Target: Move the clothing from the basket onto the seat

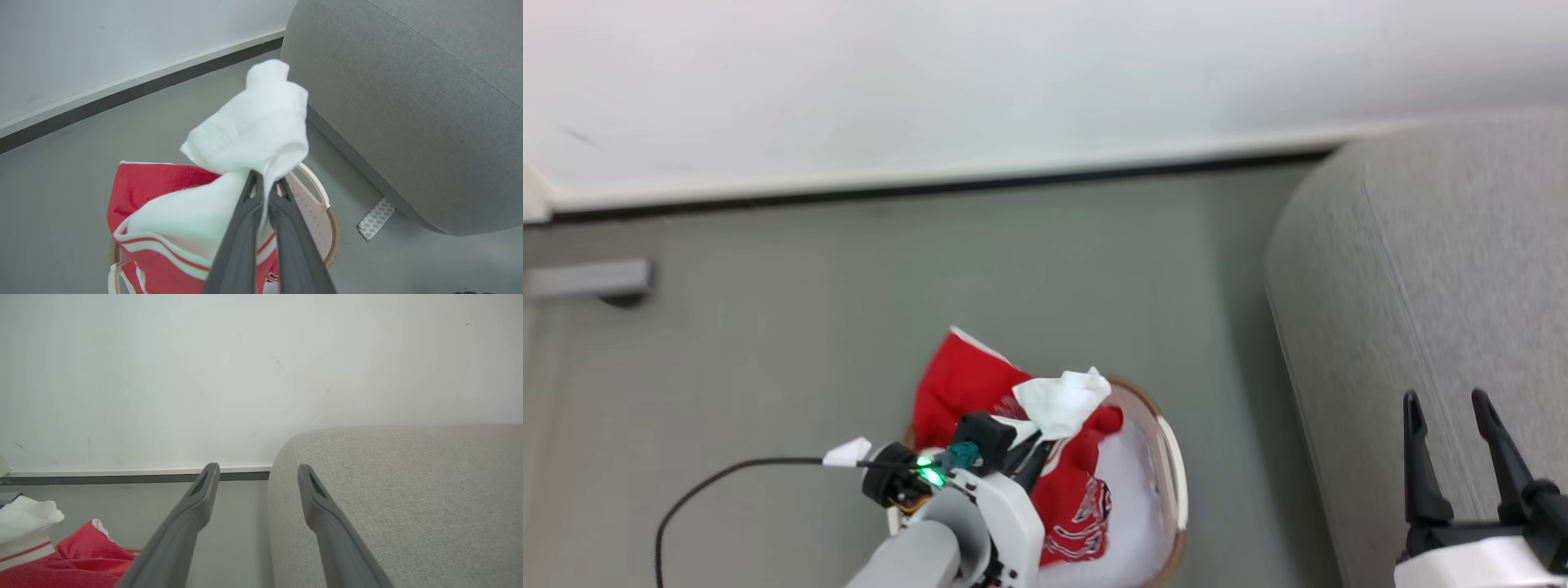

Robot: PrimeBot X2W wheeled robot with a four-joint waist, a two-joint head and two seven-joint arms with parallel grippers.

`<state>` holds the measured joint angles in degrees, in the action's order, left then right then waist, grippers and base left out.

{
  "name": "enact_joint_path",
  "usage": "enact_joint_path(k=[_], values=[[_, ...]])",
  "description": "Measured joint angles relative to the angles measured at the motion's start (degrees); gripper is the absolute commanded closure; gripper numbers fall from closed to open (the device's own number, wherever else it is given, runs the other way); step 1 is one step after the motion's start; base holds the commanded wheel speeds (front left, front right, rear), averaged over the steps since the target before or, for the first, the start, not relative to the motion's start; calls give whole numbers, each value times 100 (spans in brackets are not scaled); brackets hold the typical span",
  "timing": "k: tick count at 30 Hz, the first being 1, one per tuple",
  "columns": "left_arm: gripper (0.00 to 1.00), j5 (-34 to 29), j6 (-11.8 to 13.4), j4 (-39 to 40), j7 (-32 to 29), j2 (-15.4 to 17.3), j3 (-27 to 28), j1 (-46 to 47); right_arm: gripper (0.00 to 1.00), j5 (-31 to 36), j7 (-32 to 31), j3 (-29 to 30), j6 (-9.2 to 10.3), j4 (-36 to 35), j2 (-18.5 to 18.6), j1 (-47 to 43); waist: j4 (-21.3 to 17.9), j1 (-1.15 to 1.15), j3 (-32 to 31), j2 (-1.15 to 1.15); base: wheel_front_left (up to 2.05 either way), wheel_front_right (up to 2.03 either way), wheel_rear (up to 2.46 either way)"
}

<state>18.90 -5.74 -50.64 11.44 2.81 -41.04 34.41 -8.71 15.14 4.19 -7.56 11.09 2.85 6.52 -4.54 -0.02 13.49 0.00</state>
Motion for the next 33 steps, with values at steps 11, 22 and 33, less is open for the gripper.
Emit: enact_joint_path(k=[11, 22, 33], values=[[100, 147, 464, 1794, -454, 264, 67, -521, 0, -36, 0, -19, 1, 124, 1, -498, 457, 0, -1132, 0, 0, 0, 0], [100, 258, 959, 3500, -892, 713, 380, -739, 0, -35, 0, -171, 1, 169, 0, -709, 444, 1, -1532, 0, 0, 0, 0], [100, 347, 1170, 4078, -1092, 1020, 624, -781, 0, -34, 0, -180, 1, 165, 1, -914, 410, 2, -1779, 0, 0, 0, 0]])
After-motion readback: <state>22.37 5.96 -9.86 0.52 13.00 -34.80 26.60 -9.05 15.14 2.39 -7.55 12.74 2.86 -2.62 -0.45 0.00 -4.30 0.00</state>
